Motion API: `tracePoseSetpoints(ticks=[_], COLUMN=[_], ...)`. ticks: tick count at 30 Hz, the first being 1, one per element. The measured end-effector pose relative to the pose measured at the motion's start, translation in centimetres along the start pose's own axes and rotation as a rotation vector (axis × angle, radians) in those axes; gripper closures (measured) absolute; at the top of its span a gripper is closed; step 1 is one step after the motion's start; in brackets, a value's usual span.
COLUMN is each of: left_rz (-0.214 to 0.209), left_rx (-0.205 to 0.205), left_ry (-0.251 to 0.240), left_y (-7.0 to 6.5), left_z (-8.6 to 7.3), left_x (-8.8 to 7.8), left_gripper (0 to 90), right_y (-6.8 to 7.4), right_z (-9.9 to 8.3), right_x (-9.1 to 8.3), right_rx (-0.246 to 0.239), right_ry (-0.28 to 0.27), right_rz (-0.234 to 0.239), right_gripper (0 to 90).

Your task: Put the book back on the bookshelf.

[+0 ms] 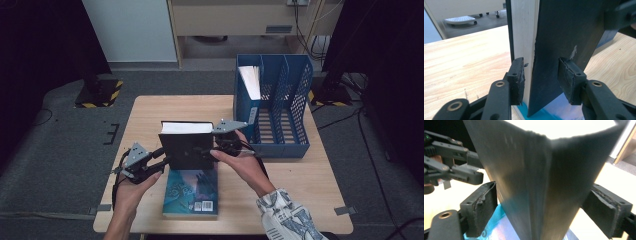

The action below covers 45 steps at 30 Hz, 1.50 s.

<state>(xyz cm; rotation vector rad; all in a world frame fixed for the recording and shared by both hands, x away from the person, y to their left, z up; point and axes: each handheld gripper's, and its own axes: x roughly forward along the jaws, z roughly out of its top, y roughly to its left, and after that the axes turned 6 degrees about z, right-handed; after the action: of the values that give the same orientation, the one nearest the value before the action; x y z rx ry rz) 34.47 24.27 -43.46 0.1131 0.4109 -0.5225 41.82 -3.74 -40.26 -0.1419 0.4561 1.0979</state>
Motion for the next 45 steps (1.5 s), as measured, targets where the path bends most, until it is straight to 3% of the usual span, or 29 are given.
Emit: tracePoseSetpoints(ticks=[7,9,12,21,28,32,36,38,43,45], left_rz=[0.009,0.019,0.032,0.059,0.069,0.061,0.074,0.112,0.089,0.102], left_rx=[0.001,-0.002,-0.017,-0.057,-0.063,-0.062,-0.052,-0.014,-0.022,-0.015], left_ry=[0.002,0.0,-0.005,-0.014,-0.014,-0.007,0.041,0.079,0.167,0.213], left_y=[-0.6,-0.5,-0.2,0.5,0.8,0.8,0.5,0.5,0.8,0.9], left_z=[-0.4,-0.5,-0.7,-0.8,-0.9,-0.9,-1.2,-2.0,-3.8,-5.0], left_x=[0.5,0.5,0.5,0.8,0.8,0.8,0.9,0.8,1.2,1.2], left_gripper=[56.8,57.9,59.8,58.4,58.8,54.8,43.5,38.9,27.3,22.0], right_y=[-0.2,-0.1,0.1,1.3,2.6,2.6,2.6,2.5,2.2,2.1], right_z=[1.0,1.0,1.0,0.6,0.4,0.7,1.2,1.6,1.8,1.9], right_x=[0.6,0.8,0.9,0.0,-0.3,0.0,0.3,0.5,0.9,1.1], right_rx=[-0.045,-0.049,-0.059,-0.063,-0.075,-0.06,-0.059,-0.058,-0.04,-0.029], right_ry=[0.013,0.013,0.018,0.011,0.009,0.004,0.0,-0.01,-0.02,-0.027], right_rz=[0.016,0.035,0.038,0.028,0.034,0.034,0.035,0.041,0.05,0.052], right_gripper=[15.9,22.3,23.1,33.9,35.8,34.2,31.6,31.1,31.3,32.0])
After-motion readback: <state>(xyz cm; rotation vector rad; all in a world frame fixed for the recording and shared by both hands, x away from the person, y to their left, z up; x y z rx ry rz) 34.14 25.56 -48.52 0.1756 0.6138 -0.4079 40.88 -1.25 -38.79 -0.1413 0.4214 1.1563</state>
